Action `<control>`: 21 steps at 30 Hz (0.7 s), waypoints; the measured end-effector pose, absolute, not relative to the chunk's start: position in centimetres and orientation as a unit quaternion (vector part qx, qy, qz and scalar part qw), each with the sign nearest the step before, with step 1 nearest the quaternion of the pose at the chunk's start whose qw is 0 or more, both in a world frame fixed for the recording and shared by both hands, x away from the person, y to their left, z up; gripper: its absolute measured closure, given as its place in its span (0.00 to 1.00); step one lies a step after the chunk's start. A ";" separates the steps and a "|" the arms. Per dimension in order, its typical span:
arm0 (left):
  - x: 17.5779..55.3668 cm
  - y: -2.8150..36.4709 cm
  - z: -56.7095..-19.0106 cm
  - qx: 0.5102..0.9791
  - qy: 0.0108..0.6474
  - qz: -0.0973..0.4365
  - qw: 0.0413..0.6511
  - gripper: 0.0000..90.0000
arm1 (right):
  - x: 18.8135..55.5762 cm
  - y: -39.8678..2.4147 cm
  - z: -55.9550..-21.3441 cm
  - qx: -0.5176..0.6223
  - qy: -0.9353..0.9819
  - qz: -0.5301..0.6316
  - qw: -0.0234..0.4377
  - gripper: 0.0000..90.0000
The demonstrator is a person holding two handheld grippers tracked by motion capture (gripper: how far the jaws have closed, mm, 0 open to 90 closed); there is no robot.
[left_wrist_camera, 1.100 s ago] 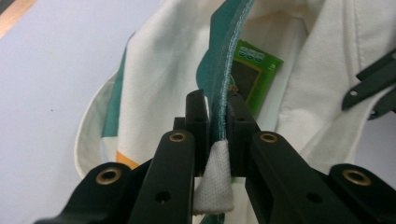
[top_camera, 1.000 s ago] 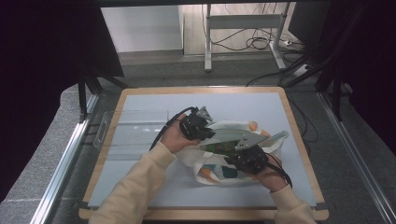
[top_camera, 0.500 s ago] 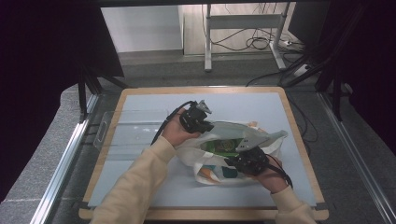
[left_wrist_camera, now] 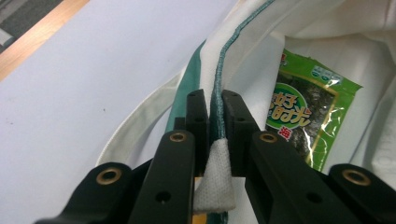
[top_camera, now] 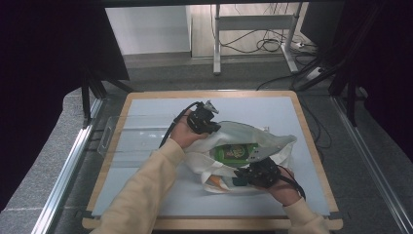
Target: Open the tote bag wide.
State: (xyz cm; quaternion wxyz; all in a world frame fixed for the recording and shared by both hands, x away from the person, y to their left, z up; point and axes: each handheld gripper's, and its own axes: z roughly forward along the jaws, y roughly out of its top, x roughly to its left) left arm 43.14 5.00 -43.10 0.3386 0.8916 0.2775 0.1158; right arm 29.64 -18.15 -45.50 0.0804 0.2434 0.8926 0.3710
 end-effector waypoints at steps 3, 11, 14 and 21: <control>43.3 5.0 -42.9 0.891 0.278 0.119 0.340 0.92 | 29.5 -18.2 -45.5 0.244 0.893 0.371 0.079 0.95; 44.1 4.7 -42.6 0.888 0.281 0.137 0.337 0.92 | 29.3 -18.3 -45.7 0.243 0.894 0.370 0.071 0.95; 44.6 4.7 -42.8 0.887 0.286 0.139 0.335 0.92 | 29.2 -18.3 -45.9 0.242 0.895 0.369 0.068 0.95; 45.7 4.8 -43.2 0.883 0.299 0.140 0.334 0.92 | 28.9 -18.2 -46.7 0.243 0.899 0.360 0.062 0.95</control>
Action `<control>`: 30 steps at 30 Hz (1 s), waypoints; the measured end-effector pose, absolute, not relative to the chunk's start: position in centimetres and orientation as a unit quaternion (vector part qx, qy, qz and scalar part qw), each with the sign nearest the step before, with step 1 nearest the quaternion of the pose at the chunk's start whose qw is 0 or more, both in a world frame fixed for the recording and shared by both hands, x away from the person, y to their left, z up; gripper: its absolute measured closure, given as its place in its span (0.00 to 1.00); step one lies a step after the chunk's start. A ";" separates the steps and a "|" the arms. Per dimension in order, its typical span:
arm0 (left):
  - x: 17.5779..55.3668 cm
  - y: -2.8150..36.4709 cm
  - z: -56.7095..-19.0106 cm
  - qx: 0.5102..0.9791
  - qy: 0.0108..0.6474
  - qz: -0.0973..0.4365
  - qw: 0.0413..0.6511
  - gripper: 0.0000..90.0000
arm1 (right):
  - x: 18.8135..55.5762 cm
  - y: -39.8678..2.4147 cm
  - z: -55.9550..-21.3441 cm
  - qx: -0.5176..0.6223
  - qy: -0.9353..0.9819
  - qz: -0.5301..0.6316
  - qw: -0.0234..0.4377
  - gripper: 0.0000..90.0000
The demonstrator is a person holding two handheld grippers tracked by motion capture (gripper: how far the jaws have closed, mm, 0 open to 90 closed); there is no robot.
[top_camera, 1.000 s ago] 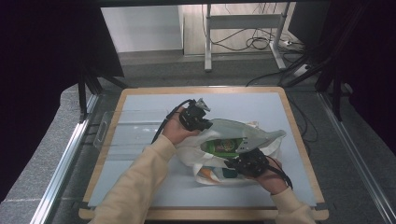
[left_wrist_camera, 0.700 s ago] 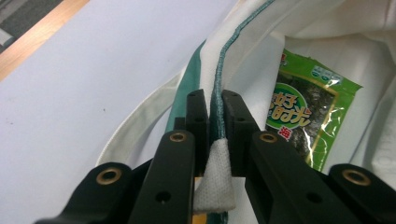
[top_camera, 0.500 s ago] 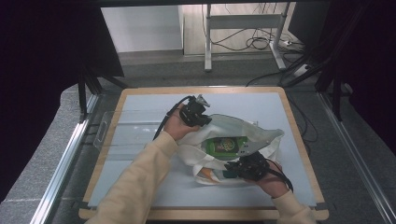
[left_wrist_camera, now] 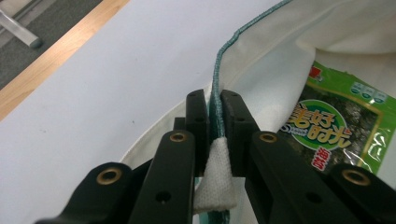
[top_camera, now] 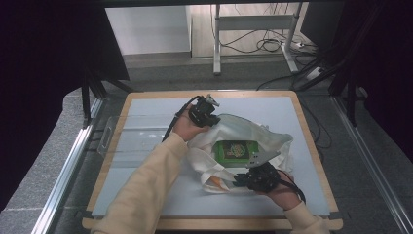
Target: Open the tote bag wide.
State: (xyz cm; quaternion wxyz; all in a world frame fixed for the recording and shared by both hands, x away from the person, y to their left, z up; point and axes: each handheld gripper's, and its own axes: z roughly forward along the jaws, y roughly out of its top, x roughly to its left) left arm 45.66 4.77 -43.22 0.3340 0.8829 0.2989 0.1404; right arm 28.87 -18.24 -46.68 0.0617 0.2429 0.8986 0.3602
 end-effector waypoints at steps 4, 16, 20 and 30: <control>46.2 4.8 -43.4 0.880 0.305 0.142 0.335 0.92 | 28.7 -18.2 -47.2 0.241 0.901 0.355 0.058 0.95; 47.6 4.8 -44.1 0.870 0.328 0.143 0.340 0.92 | 28.4 -18.0 -48.0 0.238 0.907 0.343 0.051 0.95; 47.7 4.8 -44.2 0.866 0.334 0.143 0.344 0.92 | 28.3 -18.0 -48.4 0.240 0.908 0.340 0.046 0.95; 47.3 4.9 -44.0 0.870 0.326 0.136 0.344 0.92 | 28.3 -18.1 -48.6 0.241 0.908 0.341 0.047 0.95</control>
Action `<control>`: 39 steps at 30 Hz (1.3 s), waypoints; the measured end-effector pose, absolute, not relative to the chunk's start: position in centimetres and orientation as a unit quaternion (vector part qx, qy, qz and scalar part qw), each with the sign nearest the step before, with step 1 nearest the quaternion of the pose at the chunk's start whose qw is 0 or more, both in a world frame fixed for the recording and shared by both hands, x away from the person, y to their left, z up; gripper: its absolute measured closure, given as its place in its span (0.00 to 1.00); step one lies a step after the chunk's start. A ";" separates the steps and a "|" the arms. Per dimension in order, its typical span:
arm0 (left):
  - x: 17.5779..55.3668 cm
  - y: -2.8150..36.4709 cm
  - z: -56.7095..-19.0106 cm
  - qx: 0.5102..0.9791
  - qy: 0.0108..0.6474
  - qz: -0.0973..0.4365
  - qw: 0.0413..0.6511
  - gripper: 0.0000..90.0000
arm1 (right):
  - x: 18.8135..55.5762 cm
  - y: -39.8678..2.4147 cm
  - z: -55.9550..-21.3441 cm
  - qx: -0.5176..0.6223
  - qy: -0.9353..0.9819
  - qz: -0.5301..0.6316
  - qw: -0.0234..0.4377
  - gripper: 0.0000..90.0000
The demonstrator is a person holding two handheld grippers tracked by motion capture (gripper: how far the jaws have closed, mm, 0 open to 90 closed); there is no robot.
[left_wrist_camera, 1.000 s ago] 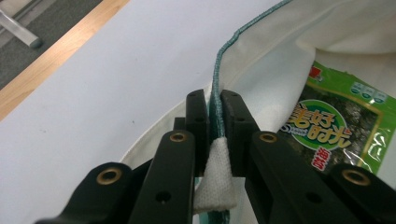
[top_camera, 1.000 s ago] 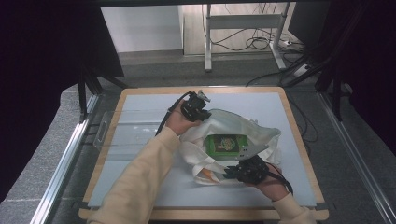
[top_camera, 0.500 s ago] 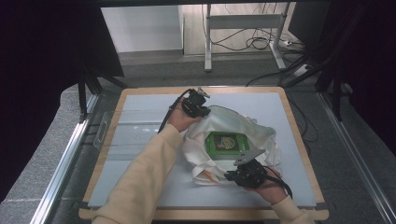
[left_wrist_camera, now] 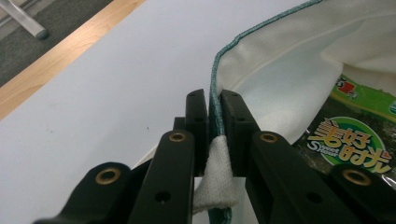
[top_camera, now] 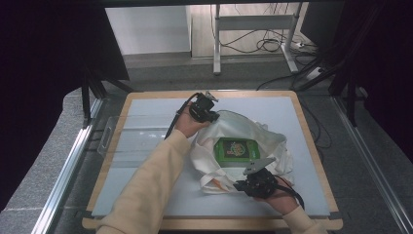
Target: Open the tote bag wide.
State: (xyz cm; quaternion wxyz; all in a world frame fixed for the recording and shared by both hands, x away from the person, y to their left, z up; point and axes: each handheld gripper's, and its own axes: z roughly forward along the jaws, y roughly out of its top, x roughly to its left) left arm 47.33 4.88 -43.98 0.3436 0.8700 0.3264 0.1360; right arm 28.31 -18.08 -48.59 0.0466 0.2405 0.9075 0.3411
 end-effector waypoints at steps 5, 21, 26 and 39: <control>46.9 5.0 -43.9 0.872 0.320 0.132 0.347 0.92 | 28.3 -18.1 -48.5 0.243 0.906 0.344 0.047 0.93; 42.0 6.4 -40.5 0.870 0.267 0.121 0.395 0.62 | 28.3 -18.9 -46.3 0.254 0.882 0.390 0.069 0.64; 39.8 6.9 -39.8 0.865 0.259 0.123 0.412 0.56 | 28.5 -19.8 -45.1 0.269 0.866 0.414 0.085 0.56; 35.5 7.7 -41.2 0.859 0.248 0.106 0.434 0.50 | 29.4 -21.5 -44.0 0.303 0.841 0.437 0.098 0.53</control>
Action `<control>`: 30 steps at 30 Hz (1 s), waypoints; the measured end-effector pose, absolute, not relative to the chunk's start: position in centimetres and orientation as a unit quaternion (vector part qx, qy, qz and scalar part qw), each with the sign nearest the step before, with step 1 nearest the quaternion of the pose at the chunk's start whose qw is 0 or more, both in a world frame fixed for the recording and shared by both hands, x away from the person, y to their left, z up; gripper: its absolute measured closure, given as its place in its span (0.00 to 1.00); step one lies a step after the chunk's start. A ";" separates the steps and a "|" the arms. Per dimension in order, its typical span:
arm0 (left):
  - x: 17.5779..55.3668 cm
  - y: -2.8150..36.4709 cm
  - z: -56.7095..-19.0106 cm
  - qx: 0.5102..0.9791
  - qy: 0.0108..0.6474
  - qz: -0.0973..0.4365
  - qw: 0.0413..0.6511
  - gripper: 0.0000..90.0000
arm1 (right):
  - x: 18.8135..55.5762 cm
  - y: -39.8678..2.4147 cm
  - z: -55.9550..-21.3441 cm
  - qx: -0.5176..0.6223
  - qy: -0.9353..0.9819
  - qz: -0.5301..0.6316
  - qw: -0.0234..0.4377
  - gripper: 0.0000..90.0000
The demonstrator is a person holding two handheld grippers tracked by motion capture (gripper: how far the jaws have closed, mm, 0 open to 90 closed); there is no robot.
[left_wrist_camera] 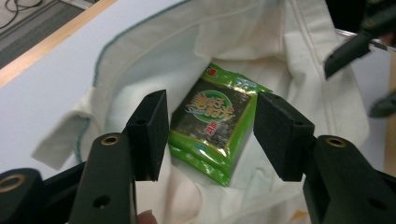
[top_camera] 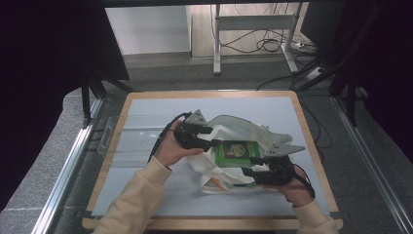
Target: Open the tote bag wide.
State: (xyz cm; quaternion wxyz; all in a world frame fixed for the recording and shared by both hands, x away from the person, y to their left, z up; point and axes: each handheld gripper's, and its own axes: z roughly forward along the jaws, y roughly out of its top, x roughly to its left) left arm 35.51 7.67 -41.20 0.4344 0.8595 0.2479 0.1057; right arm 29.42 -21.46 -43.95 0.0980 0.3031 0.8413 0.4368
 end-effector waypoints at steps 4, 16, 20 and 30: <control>34.6 8.1 -41.8 0.858 0.245 0.097 0.441 0.51 | 29.6 -21.7 -43.8 0.306 0.838 0.440 0.104 0.58; 34.6 8.3 -42.6 0.862 0.250 0.079 0.435 0.98 | 30.3 -22.0 -43.1 0.307 0.840 0.429 0.124 0.88; 34.9 7.9 -42.8 0.864 0.242 0.072 0.435 1.00 | 31.0 -22.2 -42.8 0.312 0.840 0.425 0.128 0.98; 35.2 6.4 -44.1 0.884 0.224 0.054 0.407 1.00 | 34.6 -22.5 -41.6 0.351 0.841 0.384 0.150 0.99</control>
